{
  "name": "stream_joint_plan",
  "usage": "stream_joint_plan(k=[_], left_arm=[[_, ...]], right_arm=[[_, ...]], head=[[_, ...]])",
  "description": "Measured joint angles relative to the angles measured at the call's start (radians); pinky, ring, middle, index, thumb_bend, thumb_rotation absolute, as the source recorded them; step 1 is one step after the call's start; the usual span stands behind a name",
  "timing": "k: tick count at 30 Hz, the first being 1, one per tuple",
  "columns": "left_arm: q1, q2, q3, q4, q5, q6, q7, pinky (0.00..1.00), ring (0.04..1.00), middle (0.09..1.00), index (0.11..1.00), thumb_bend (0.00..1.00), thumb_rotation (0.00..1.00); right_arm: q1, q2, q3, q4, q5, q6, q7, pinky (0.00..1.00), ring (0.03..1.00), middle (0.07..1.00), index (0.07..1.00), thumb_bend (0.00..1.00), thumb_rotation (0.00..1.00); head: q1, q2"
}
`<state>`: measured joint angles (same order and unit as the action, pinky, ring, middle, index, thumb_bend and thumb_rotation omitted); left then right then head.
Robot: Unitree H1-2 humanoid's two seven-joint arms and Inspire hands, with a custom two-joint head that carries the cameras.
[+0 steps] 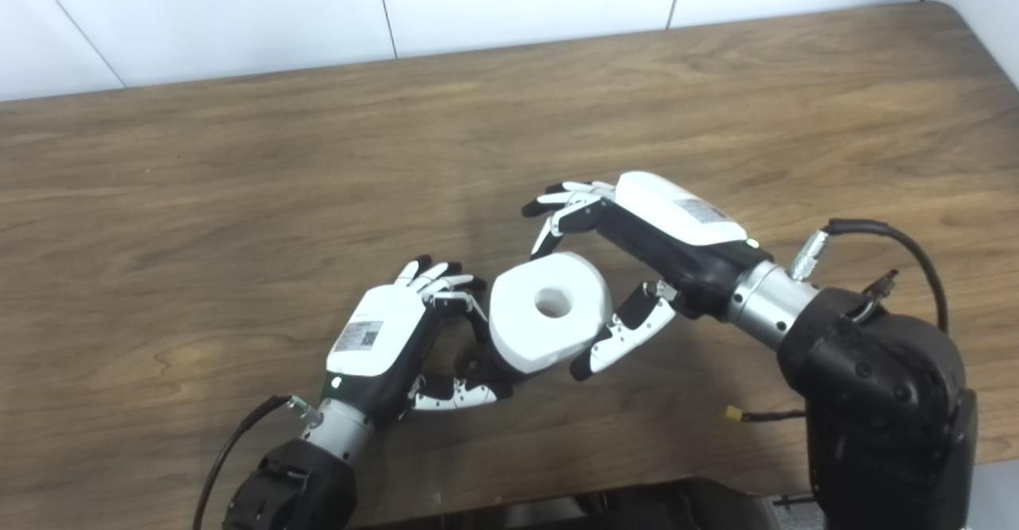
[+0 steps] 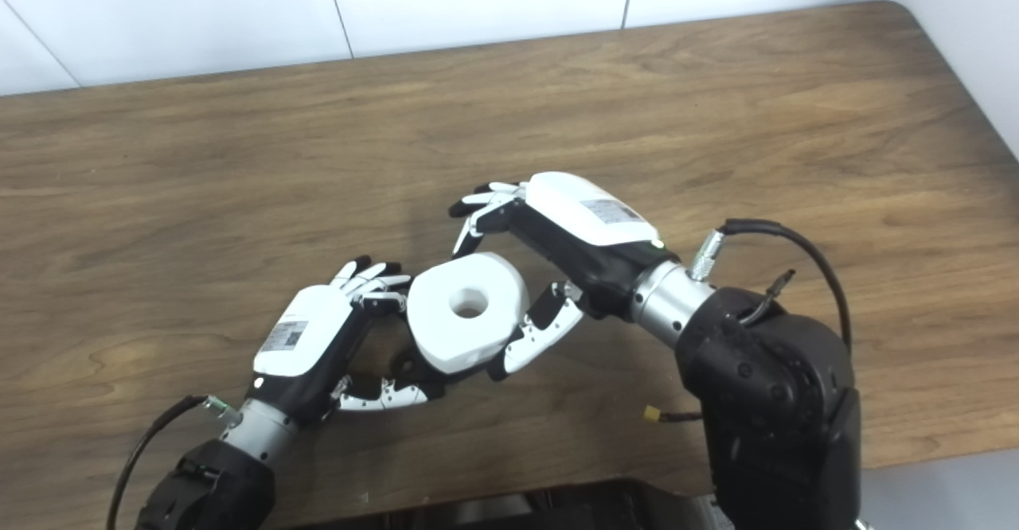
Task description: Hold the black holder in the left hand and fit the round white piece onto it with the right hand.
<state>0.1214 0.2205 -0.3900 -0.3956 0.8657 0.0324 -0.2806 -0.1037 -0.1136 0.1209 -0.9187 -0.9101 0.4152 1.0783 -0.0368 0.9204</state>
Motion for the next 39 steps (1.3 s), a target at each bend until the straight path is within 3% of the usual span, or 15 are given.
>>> stream_joint_plan(k=[39], left_arm=[[-0.001,-0.004,0.000,-0.006,0.005,0.001,-0.011,1.00,0.913,0.815,0.488,0.52,0.06]], right_arm=[[0.017,-0.020,0.119,0.093,-0.031,-0.050,-0.137,0.98,0.943,0.864,0.482,0.52,0.15]], head=[[-0.005,-0.002]])
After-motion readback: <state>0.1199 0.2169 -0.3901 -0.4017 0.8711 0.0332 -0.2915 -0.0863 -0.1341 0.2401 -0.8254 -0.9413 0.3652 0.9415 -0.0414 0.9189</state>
